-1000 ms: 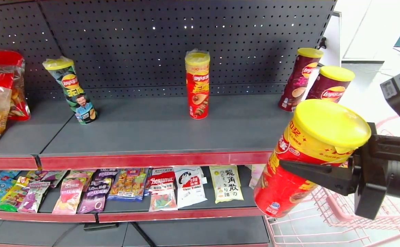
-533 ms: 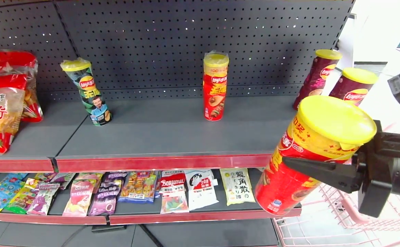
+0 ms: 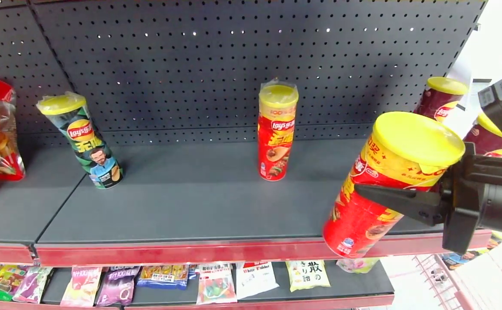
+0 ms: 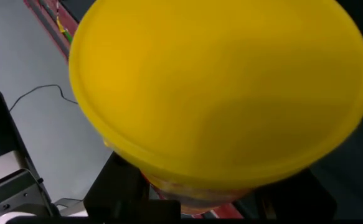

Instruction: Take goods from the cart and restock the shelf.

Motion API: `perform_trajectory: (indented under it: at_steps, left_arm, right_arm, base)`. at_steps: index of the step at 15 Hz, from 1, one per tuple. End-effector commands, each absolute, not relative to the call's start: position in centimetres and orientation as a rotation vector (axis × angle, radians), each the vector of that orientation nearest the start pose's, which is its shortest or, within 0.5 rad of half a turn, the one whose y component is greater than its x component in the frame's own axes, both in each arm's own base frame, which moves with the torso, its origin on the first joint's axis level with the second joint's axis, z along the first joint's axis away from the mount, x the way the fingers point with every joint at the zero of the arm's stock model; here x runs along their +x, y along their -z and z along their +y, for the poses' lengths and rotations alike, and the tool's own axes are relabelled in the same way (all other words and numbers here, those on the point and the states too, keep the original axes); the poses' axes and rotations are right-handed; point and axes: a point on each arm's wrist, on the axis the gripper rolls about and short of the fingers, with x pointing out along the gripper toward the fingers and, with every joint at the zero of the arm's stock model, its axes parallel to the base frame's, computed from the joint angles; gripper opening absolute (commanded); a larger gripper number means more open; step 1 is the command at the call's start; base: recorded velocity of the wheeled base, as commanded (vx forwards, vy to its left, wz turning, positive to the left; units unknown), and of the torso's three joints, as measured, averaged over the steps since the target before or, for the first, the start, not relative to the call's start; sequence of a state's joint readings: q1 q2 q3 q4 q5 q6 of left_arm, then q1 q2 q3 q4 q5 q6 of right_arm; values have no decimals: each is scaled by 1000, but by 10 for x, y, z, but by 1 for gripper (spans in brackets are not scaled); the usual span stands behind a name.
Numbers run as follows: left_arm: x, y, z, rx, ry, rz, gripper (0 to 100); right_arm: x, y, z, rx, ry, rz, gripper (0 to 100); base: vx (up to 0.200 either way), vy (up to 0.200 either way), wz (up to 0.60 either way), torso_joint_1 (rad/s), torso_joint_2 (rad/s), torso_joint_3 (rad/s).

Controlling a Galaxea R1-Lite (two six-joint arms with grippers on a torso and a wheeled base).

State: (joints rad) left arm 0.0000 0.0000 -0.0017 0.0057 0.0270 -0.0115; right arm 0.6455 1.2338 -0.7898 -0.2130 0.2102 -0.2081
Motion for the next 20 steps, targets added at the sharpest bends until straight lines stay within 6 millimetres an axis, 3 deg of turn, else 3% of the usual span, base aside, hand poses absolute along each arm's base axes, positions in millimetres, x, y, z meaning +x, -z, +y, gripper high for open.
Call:
perform_trajectory:
  at_steps: [1, 8, 10, 11, 12, 14, 16, 18, 20]
  left_arm:
    - [-23, -75, 1, -12, -28, 6, 100]
    - [-23, -76, 1, -6, -25, 5, 100]
    - [-22, -76, -1, 27, 49, 7, 100]
    - [-26, -108, -3, 40, 145, -49, 100]
    - [-18, -153, -4, 39, 177, -32, 100]
    - [29, -252, -8, 3, 328, -16, 100]
    - [65, -262, -18, 33, 586, 72, 100]
    - [115, -256, -40, 71, 822, 175, 100]
    - [162, -249, -67, 113, 938, 202, 100]
  right_arm:
    - [148, -254, 118, -245, -874, 139, 0]
    - [148, -255, 116, -246, -863, 135, 0]
    - [150, -258, 115, -251, -804, 128, 0]
    - [150, -259, 115, -251, -784, 127, 0]
    - [150, -259, 115, -252, -781, 127, 0]
    - [153, -258, 116, -259, -769, 130, 0]
    - [154, -258, 116, -265, -723, 133, 0]
    - [154, -259, 116, -266, -708, 135, 0]
    - [154, -259, 115, -263, -703, 133, 0]
  base:
    - [0, 0, 0, 0, 0, 0]
    - [0, 0, 0, 0, 0, 0]
    - [0, 0, 0, 0, 0, 0]
    - [0, 0, 0, 0, 0, 0]
    - [0, 0, 0, 0, 0, 0]
    - [0, 0, 0, 0, 0, 0]
    - [0, 0, 0, 0, 0, 0]
    - [0, 0, 0, 0, 0, 0]
    - [0, 0, 0, 0, 0, 0]
